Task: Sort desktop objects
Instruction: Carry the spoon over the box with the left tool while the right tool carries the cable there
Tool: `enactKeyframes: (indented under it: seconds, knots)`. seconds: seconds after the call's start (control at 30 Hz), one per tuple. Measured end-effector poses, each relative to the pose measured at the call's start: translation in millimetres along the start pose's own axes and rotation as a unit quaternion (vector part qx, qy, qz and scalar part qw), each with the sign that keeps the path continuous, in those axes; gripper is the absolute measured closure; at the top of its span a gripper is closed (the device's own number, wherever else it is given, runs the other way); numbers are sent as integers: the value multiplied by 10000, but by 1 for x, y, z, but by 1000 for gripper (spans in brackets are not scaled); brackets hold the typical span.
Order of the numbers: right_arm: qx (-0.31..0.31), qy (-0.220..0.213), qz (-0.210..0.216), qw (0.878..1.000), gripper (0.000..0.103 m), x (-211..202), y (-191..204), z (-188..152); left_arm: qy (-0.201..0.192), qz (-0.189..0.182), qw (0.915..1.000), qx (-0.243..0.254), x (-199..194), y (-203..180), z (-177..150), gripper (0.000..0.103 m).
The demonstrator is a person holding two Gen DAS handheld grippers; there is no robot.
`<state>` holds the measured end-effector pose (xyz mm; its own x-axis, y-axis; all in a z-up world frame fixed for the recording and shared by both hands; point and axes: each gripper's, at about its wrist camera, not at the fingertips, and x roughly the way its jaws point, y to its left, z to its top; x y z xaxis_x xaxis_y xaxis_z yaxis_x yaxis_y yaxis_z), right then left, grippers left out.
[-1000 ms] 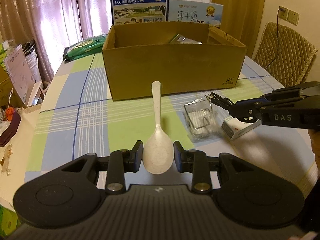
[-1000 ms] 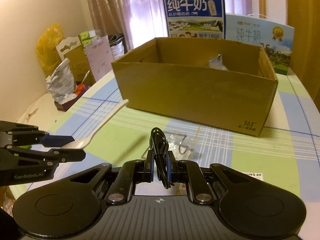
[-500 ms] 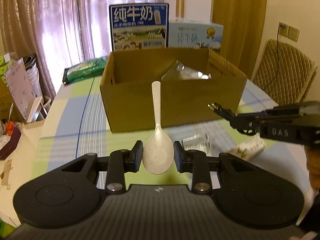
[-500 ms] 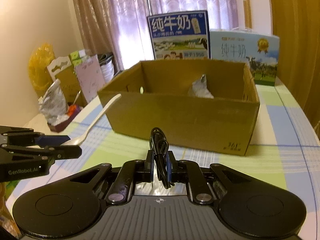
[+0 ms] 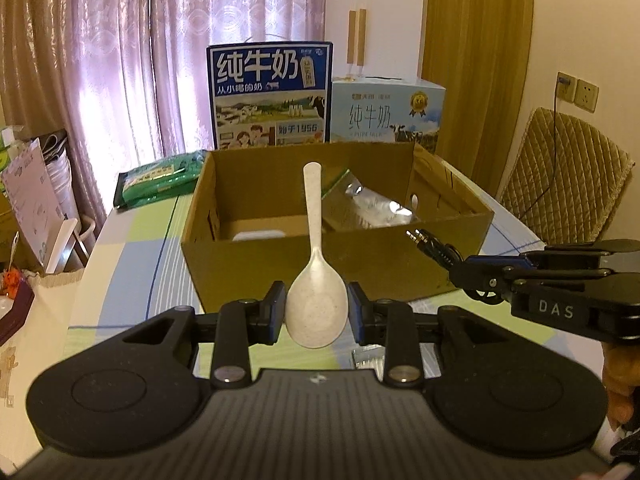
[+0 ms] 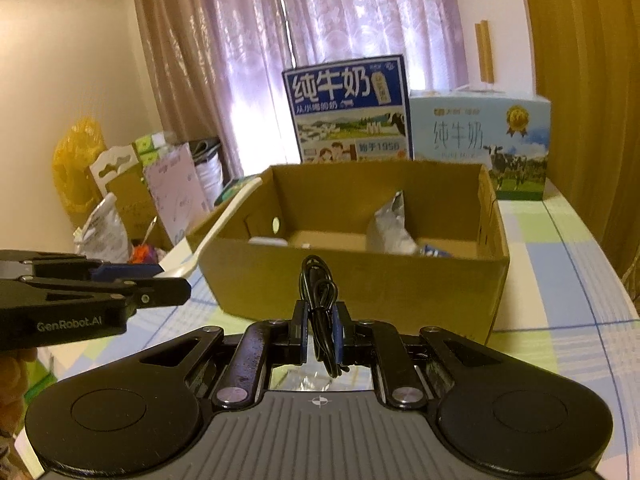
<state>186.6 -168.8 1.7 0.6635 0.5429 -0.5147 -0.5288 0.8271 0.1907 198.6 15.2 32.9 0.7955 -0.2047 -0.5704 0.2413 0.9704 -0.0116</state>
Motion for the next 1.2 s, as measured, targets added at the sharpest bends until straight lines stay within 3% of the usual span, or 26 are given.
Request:
enactKeyframes:
  seconds: [0.47, 1.2]
  knots:
    - [69, -403, -126, 9991, 94, 23, -18, 40, -5, 55, 10000, -72, 32, 9, 28, 76]
    - [211, -531, -261, 9980, 94, 62, -43, 70, 2, -25, 10000, -12, 82, 12, 64, 76]
